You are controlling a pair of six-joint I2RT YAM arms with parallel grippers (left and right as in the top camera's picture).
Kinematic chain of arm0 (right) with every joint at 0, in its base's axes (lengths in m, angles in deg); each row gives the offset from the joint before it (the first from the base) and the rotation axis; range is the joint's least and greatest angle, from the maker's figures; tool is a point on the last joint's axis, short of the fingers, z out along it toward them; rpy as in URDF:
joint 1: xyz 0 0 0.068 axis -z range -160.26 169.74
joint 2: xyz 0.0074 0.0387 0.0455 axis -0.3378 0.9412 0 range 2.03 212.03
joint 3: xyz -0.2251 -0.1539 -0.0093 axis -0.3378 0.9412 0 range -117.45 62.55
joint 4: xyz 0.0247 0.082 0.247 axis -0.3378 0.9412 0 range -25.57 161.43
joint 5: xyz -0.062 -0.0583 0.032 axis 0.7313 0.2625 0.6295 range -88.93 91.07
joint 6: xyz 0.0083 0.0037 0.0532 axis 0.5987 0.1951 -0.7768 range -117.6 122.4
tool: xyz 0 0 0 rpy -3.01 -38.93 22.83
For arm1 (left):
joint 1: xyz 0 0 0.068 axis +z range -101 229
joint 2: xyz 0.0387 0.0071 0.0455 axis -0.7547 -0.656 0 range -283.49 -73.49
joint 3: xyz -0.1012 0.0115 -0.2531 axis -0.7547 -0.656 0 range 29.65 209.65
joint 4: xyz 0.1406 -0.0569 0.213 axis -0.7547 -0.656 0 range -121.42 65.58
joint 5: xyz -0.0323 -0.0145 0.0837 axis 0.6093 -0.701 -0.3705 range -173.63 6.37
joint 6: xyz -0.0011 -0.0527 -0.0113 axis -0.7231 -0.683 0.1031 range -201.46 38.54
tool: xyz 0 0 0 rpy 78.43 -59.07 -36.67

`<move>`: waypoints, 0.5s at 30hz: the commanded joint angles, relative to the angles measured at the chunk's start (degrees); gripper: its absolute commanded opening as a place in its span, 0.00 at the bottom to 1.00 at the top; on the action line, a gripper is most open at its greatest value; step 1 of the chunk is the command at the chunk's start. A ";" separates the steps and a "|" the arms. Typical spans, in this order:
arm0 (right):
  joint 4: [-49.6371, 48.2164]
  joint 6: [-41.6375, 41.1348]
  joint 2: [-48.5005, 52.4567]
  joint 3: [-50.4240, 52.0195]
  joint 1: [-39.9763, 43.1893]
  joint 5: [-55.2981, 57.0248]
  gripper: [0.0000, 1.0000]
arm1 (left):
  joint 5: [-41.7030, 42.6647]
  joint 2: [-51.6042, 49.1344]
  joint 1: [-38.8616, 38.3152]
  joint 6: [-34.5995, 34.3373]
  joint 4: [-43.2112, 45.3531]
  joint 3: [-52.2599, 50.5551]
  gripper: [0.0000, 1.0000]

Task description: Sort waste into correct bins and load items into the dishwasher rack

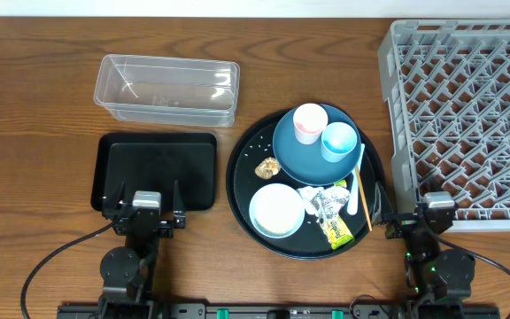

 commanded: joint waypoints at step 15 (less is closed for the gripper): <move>0.13 0.66 0.04 0.20 0.42 0.61 0.99 | -1.95 0.39 -0.17 -0.33 -1.77 -1.29 0.98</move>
